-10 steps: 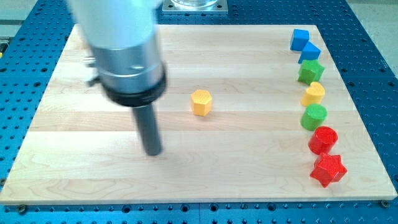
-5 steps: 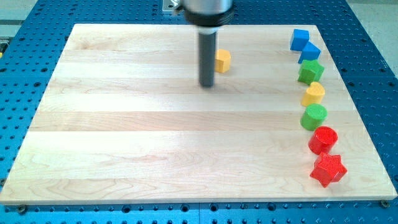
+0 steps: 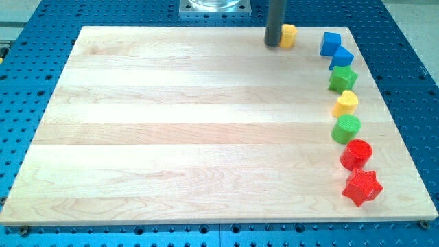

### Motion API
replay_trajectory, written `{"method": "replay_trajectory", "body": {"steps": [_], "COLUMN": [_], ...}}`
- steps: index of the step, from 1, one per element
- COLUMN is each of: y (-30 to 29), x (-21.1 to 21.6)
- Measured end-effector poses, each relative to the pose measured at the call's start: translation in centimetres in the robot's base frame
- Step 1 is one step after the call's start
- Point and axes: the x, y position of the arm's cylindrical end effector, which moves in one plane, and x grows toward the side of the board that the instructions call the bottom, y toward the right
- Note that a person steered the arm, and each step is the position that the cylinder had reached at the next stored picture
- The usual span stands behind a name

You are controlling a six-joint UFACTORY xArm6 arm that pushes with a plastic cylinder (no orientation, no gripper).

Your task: Put the yellow hexagon vertically above the blue cube

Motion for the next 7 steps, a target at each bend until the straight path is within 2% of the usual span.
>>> {"method": "replay_trajectory", "body": {"steps": [1, 2, 3, 4, 7], "y": [3.0, 2.0, 1.7, 4.5, 6.1], "x": [-0.3, -3.0, -3.4, -3.4, -3.4]}}
